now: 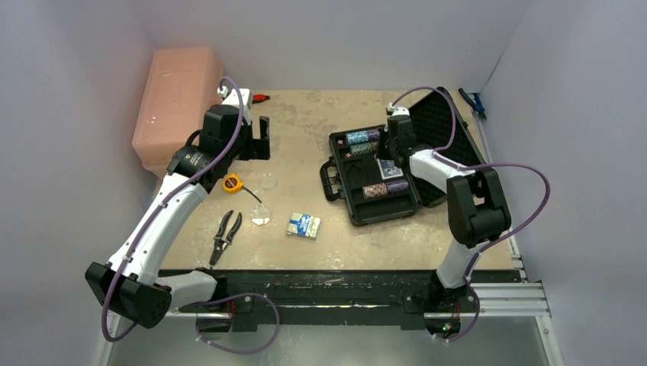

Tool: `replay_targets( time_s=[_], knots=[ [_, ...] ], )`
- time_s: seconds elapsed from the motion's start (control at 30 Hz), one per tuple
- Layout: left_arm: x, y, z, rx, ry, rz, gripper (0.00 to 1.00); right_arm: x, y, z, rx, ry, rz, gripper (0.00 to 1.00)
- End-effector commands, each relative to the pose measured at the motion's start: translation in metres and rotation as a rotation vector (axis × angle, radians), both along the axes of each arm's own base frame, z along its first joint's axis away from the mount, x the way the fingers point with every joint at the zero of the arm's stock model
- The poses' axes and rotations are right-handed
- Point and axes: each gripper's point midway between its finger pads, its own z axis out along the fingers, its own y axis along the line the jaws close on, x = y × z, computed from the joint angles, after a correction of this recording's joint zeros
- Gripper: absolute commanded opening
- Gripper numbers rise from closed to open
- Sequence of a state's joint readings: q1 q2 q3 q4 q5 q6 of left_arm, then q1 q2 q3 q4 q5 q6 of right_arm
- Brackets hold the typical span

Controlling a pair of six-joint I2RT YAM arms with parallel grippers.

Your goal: Pack up texas hold em set

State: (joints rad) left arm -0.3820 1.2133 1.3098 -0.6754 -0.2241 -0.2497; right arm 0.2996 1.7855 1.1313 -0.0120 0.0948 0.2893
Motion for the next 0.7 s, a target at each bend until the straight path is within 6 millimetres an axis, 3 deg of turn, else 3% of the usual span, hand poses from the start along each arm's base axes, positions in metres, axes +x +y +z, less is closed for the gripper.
replay_targets(
  time_s=[0.0, 0.2, 0.43, 0.67],
  knots=[
    [0.002, 0.000, 0.011, -0.003, -0.040, 0.000, 0.95, -0.076, -0.028, -0.073, -0.103, 0.326, -0.025, 0.00],
    [0.002, 0.000, 0.009, -0.001, -0.035, 0.000, 0.95, -0.086, -0.031, -0.084, -0.106, 0.355, -0.039, 0.00],
    [0.002, 0.000, 0.011, -0.002, -0.038, -0.001, 0.94, -0.093, -0.037, -0.081, -0.102, 0.390, -0.106, 0.00],
    [0.001, 0.001, 0.012, -0.003, -0.043, 0.001, 0.94, -0.122, -0.041, -0.092, -0.101, 0.535, -0.167, 0.00]
  ],
)
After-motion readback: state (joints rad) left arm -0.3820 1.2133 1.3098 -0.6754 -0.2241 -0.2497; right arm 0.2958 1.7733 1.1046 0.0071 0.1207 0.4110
